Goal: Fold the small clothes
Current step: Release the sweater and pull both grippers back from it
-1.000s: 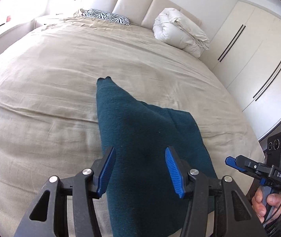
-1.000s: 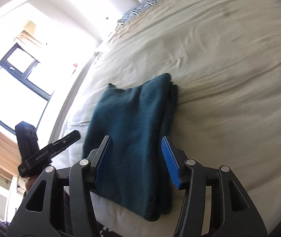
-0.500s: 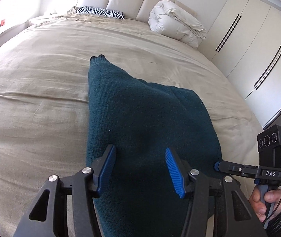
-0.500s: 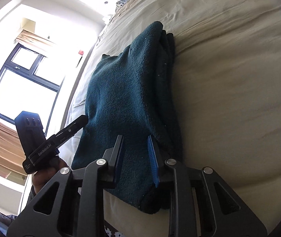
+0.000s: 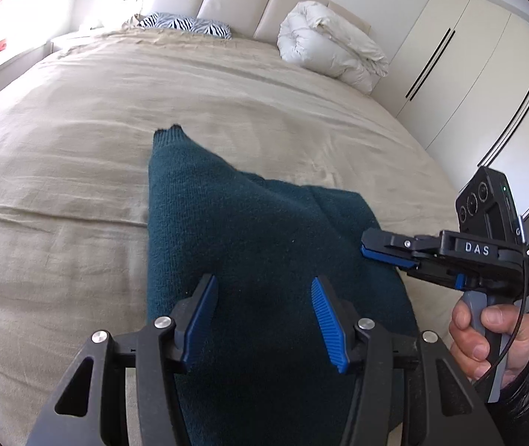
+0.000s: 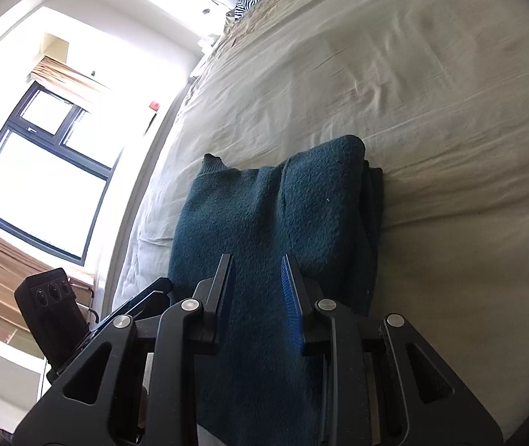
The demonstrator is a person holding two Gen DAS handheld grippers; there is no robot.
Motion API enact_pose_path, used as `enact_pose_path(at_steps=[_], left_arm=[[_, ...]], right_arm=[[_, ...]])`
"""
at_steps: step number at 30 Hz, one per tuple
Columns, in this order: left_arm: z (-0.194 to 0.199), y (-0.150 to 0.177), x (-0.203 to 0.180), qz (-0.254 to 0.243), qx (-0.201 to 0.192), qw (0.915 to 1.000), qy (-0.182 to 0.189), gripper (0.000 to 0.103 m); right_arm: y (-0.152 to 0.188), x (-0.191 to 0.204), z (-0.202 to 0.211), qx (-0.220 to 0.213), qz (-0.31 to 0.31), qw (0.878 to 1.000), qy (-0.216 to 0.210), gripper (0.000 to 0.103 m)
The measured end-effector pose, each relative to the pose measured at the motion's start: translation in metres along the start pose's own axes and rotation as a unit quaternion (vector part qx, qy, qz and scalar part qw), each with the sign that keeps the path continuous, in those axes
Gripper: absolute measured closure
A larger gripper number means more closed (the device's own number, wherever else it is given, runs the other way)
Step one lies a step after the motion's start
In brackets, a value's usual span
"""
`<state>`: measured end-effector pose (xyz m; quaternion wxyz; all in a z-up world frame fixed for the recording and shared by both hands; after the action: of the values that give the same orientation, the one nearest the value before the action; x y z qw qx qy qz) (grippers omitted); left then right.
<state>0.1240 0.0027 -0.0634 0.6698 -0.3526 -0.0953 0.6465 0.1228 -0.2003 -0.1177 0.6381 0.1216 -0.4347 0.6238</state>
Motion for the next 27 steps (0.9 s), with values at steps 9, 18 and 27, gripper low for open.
enact_pose_path(at_steps=[9,18,27], left_arm=[[-0.016,0.005,0.006,0.003,-0.002,0.9999,0.016,0.048],[0.046,0.009,-0.014,-0.019,-0.083,0.9962,-0.016,0.02],[0.166,0.016,-0.064,-0.11,-0.263,0.9498,-0.129,0.0]], right_arm=[[-0.011,-0.036,-0.017,-0.008,-0.043,0.999,-0.029,0.079],[0.03,0.016,0.059,-0.108,0.051,0.99,0.076,0.065],[0.086,0.105,0.17,-0.322,0.177,0.916,0.163,0.004]])
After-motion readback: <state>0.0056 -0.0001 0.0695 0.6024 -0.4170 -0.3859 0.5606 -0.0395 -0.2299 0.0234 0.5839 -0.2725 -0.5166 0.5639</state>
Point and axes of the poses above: each gripper's, at about its wrist camera, not at the fingertips, and z roughly against the way its jaws point, x to its left, y to its underside, the point moved 2 cm from there along -z, roughly the way its jaws point, and after that the axes turned 2 degrees about -y, right-handed, at the moved point
